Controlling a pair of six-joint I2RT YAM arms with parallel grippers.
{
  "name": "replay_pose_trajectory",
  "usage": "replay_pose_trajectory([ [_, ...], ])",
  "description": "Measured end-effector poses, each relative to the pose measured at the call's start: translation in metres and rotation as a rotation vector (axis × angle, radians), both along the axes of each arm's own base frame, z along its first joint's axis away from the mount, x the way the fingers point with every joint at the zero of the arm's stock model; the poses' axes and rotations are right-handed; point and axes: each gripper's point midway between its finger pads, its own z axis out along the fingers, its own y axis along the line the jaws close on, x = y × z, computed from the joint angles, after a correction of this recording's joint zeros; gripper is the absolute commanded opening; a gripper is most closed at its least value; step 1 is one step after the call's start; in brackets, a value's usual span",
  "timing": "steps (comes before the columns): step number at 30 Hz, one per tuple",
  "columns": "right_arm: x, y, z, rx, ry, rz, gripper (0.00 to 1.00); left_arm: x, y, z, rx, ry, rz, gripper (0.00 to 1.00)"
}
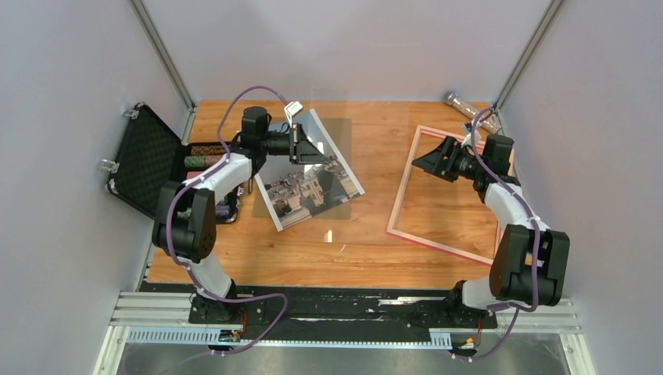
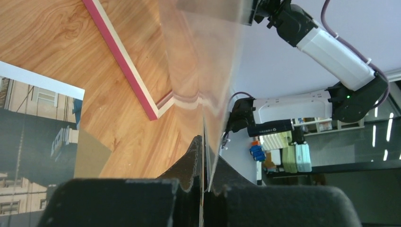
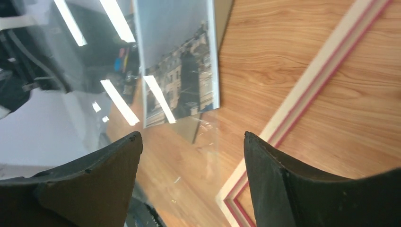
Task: Put the photo into the frame
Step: Pick up the photo frame item from the photo frame, then move the photo frame to the center of the board.
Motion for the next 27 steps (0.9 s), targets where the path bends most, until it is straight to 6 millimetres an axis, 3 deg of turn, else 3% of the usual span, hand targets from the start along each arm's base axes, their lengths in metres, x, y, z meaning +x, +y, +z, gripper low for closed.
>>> replay_pose_trajectory([
  [6,0.009,-0.021,-0.021,-0.128,0.059,-0.138,0.7,-0.022,0.008,0.008,0.052,-0.01,-0.023,0.0],
  [11,0.026,-0.029,-0.039,-0.226,0.114,-0.209,0.67,-0.033,0.017,0.026,0.093,-0.057,-0.031,0.0],
  [17,0.056,-0.022,-0.065,-0.355,0.165,-0.23,0.66,-0.043,0.04,0.051,0.123,-0.126,-0.008,0.0],
  [27,0.085,0.003,-0.112,-0.564,0.21,-0.212,0.67,-0.061,0.062,0.067,0.137,-0.139,0.027,0.0],
])
